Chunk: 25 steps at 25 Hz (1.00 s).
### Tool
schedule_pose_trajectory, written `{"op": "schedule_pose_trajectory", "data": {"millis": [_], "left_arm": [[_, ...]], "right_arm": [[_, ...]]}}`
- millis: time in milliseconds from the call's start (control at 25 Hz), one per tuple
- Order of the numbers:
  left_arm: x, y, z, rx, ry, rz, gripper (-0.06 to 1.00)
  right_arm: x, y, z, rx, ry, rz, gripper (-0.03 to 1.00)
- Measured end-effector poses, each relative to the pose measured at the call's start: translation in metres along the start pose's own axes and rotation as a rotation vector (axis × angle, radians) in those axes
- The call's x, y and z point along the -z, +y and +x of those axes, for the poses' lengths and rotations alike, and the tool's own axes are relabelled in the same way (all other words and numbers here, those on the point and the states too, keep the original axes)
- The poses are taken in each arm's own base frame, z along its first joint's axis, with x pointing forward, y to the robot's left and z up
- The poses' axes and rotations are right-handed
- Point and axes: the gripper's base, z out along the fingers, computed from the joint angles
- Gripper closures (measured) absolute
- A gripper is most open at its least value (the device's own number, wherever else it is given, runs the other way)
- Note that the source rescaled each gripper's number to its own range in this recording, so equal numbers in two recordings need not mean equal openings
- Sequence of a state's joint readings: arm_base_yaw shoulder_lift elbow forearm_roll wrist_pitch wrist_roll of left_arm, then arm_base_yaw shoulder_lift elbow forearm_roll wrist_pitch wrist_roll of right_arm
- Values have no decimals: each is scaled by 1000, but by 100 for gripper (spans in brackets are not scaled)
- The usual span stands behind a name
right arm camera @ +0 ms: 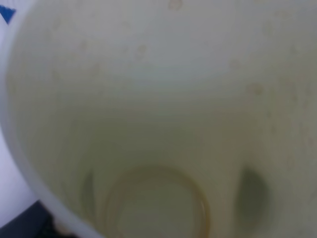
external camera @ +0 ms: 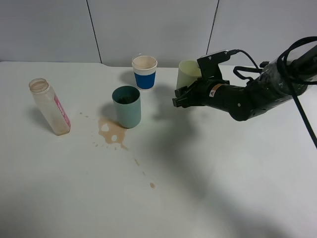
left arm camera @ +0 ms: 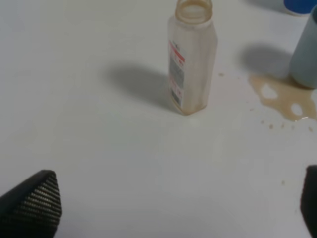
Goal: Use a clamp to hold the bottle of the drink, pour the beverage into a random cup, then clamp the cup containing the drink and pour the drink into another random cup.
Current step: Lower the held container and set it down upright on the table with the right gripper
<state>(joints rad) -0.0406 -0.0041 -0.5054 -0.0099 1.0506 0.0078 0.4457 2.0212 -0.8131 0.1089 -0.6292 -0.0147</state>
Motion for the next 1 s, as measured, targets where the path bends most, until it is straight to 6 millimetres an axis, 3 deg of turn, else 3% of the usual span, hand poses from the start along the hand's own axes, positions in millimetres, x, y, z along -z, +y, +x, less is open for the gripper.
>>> {"op": "schedule_pose_trajectory", "data": {"millis": [400,760,1000], "left_arm": [[0,0,0,0,0,0,2],[0,0,0,0,0,0,2],[0,0,0,0,0,0,2]], "right_arm": [[-1,0,4,13,31,-4,97],[-1,0,8,188,66,-10,97],[-5,0,14,211,59,-8,97]]}}
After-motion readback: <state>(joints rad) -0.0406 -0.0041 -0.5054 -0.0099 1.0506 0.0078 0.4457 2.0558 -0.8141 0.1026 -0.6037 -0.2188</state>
